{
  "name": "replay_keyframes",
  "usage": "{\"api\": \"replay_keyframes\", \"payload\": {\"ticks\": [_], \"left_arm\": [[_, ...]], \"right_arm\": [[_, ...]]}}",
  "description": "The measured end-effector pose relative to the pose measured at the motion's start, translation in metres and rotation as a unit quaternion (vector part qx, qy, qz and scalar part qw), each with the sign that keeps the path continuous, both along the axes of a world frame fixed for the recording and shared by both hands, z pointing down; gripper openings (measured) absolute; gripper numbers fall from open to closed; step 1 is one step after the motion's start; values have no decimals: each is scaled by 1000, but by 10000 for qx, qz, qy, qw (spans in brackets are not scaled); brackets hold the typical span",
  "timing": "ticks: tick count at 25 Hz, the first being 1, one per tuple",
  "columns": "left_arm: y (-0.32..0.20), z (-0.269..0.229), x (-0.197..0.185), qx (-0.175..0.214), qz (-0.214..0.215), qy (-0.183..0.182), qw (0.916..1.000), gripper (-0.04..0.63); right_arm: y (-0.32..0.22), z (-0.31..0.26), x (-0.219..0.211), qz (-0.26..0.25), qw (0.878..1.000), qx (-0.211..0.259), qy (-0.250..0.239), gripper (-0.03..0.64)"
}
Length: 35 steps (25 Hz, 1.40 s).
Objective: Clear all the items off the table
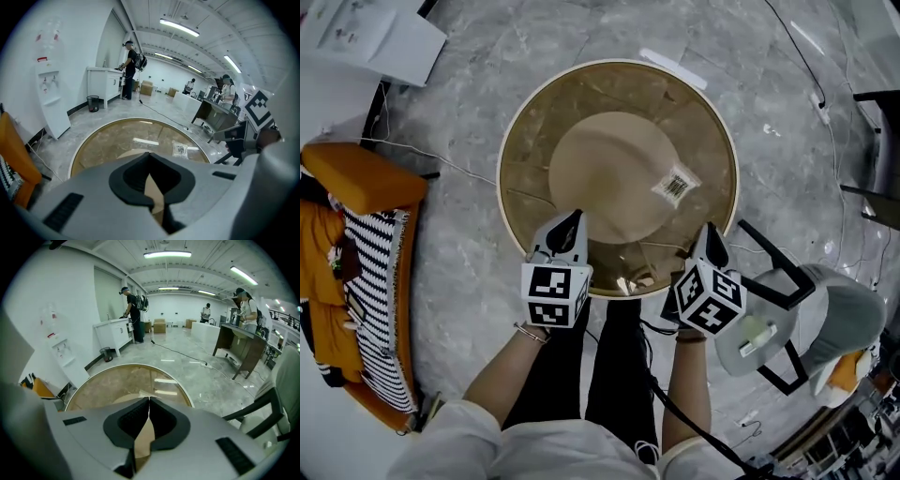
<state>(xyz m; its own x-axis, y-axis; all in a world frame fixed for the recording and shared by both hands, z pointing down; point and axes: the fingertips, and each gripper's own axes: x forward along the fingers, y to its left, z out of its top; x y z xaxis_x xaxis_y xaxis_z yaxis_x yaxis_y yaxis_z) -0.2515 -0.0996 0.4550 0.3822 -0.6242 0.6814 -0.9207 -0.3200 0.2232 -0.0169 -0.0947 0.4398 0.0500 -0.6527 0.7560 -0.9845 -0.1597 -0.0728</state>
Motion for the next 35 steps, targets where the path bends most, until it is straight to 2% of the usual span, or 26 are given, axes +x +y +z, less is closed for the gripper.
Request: {"api": "replay_keyframes", "payload": {"ticks": [3, 4, 5, 8, 16, 27, 35], "left_arm": [[-3, 7, -5, -71, 29, -1, 10000, 2], [-5, 10, -7, -93, 45, -7, 9999, 2], [-7, 13, -9, -113, 67, -17, 9999, 2], [-14, 22, -14, -155, 129, -43, 9998, 2], [-40, 36, -37, -218, 173, -81, 9996, 2], [-49, 51, -44, -398, 457, -164, 9980, 2], [-56, 59, -42, -439, 625, -161, 9969, 2]], "right_arm": [[-10, 17, -11, -116, 9998, -100, -143, 45], [-13, 23, -14, -148, 9996, -144, -186, 107], [-16, 29, -17, -164, 9995, -196, -210, 132], [-24, 47, -22, -147, 9991, -339, -215, 141], [-45, 94, -34, 104, 9970, -714, -283, 262], [-58, 136, -26, 1007, 9891, -1002, -382, 291], [-61, 151, -23, 1033, 9870, -1221, -135, 295]]}}
